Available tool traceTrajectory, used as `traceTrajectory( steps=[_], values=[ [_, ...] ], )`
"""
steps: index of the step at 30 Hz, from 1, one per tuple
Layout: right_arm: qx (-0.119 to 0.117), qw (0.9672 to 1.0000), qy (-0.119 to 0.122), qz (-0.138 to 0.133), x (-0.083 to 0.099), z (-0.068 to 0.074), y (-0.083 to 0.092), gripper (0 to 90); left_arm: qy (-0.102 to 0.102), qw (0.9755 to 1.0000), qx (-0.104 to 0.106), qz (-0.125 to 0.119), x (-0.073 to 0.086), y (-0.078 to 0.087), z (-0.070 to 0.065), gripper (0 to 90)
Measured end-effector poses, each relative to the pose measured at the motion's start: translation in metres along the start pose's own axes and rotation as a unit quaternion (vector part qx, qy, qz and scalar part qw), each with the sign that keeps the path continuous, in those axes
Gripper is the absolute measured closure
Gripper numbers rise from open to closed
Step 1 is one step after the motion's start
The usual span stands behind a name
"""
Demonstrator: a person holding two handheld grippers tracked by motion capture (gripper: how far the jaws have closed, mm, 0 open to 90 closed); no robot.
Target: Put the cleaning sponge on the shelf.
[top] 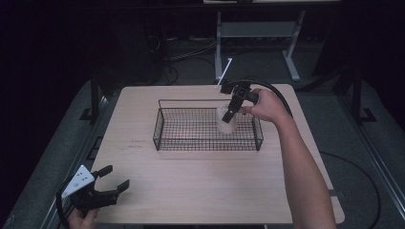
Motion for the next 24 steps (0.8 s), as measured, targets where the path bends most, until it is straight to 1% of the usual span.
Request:
traceTrajectory(
  steps=[3,7,10,13,16,19,24],
  values=[
    [0.002,1.0,-0.003,0.002,0.0,-0.002,-0.003,28.3,0.0,1.0,0.0,0.0,0.0,0.0,0.0,13.8],
    [0.007,0.9999,-0.008,0.011,0.001,-0.006,-0.009,28.3,-0.001,1.0,0.0,0.0,0.0,0.0,0.0,13.8],
    [0.007,0.9999,-0.01,0.011,0.0,-0.008,-0.013,28.3,0.0,1.0,0.002,0.0,0.0,0.0,0.0,13.8],
    [0.008,0.9997,-0.013,0.019,-0.001,-0.008,-0.017,28.3,-0.001,1.0,0.002,0.0,0.0,0.0,0.0,13.8],
    [0.008,0.9997,-0.015,0.019,0.0,-0.01,-0.019,28.3,-0.001,1.0,0.002,0.001,0.0,0.0,0.0,13.8],
    [0.005,0.9997,-0.02,0.013,0.003,-0.012,-0.023,28.3,-0.002,1.0,0.002,0.002,0.0,0.0,0.0,13.8],
    [0.002,0.9994,-0.027,0.02,0.008,-0.013,-0.031,28.2,-0.002,1.0,0.001,0.001,0.0,0.0,0.0,13.8]
  ],
)
Point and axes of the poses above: each handheld gripper's, and its own axes: y roughly backward along the jaws, x roughly out of its underside, z roughly to its left, the point moved 1 cm from there along -y, roughly forward along the jaws, and after that the axes turned 14 degrees about y, right-handed, at the moved point
